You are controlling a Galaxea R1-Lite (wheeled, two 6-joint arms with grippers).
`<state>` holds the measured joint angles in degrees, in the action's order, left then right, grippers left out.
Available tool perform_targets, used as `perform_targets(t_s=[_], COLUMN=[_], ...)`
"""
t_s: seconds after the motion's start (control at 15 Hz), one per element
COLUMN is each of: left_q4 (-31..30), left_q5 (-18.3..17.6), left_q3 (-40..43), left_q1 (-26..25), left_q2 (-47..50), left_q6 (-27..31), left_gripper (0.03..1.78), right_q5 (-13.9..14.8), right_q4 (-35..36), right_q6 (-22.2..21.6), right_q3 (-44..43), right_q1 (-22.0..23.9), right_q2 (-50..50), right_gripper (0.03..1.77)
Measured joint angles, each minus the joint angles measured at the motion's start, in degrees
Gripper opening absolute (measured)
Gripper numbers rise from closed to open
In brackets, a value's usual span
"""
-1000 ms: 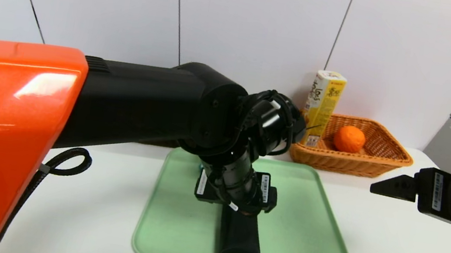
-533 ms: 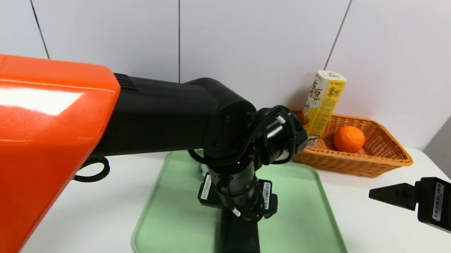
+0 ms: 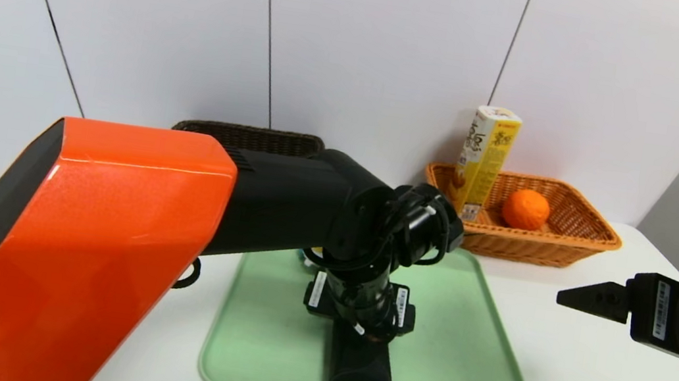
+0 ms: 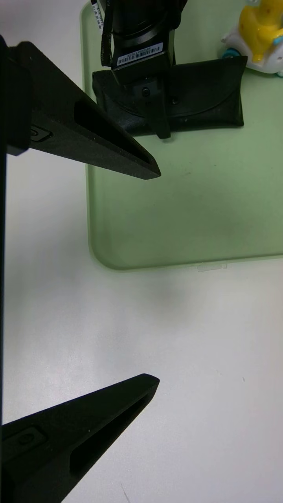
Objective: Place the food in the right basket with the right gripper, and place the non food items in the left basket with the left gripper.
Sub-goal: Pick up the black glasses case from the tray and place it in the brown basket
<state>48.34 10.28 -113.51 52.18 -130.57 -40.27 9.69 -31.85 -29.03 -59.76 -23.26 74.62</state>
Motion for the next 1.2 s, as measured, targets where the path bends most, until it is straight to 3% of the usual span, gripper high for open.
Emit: perform_targets(t_s=[0.27, 0.47, 0.73, 0.87, 0.93, 1.07, 1.2], left_q4=[-0.1, -0.7, -0.7, -0.8, -1.3, -2.7, -4.3], left_q5=[0.1, -0.1, -0.4, -3.0, -6.0, -10.7, -13.0], left_q3=[0.0, 0.0, 0.1, -0.1, -0.2, -0.4, -0.4], left_q1=[0.2, 0.9, 1.6, 2.0, 2.2, 2.3, 2.3], left_q2=[-0.4, -0.4, -0.2, 1.1, 2.1, 4.4, 7.2], left_q6=[1.0, 0.9, 1.0, 1.0, 1.0, 1.0, 1.7], left_gripper=[1.66, 1.17, 0.75, 0.61, 0.51, 0.49, 0.49], right_q5=[-0.1, -0.1, -0.1, -0.1, -0.1, -0.1, -0.1], right_q4=[0.0, 0.0, 0.0, 0.0, 0.0, 0.0, -0.1], right_q6=[0.1, 0.4, 0.4, 0.3, 0.4, 0.3, 0.3], right_q3=[0.0, 0.0, -0.1, -0.1, -0.1, 0.0, 0.5], right_q1=[0.0, 0.0, 0.0, 0.0, 0.0, 0.0, 0.0], right_q2=[0.0, 0.0, -0.3, -0.6, -0.7, -1.0, -1.2], right_gripper=[1.71, 1.71, 1.71, 1.71, 1.71, 1.71, 1.71])
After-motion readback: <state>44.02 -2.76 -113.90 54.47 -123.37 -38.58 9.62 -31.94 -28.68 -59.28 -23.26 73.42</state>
